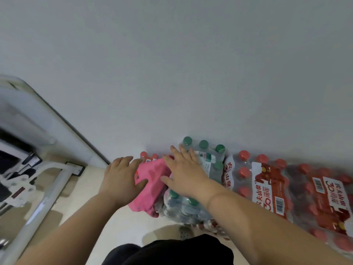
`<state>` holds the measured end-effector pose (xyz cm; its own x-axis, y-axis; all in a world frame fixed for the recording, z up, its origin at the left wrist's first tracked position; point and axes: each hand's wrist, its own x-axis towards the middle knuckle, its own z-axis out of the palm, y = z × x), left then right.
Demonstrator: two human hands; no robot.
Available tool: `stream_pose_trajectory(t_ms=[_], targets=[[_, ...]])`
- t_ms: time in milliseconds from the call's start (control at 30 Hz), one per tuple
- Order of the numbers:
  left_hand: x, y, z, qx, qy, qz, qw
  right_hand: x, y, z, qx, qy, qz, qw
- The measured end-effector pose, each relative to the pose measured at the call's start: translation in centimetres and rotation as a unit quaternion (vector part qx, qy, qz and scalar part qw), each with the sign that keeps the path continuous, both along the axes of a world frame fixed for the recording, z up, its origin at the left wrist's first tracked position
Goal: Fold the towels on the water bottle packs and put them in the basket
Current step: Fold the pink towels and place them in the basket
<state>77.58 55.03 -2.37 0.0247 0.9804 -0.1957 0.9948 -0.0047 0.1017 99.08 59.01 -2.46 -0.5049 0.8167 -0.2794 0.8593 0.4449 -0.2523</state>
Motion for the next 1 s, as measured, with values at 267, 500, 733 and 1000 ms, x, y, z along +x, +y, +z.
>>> stream_pose_trajectory(t_ms=[267, 500, 733, 1000], targets=[[-5.5, 4.0, -5.1, -0.108, 0.009, -0.083, 0.991, -6.8, 1.7, -2.3, -0.034, -0.151, 0.033, 0.987], [-11.0, 8.6, -9.4, -0.197, 0.015, -0.182, 0.963, -12.6, 2.3, -6.1, -0.108, -0.161, -0.055, 0.980], [-13.1, 12.4, -13.0, -0.248, 0.052, -0.315, 0.915, -15.7, 2.8, -12.3, -0.229, -0.114, -0.203, 0.945], [-11.5, 13.5, -16.1, -0.282, 0.115, -0.505, 0.808, -17.1, -2.3, -17.4, -0.316, -0.096, -0.203, 0.922]])
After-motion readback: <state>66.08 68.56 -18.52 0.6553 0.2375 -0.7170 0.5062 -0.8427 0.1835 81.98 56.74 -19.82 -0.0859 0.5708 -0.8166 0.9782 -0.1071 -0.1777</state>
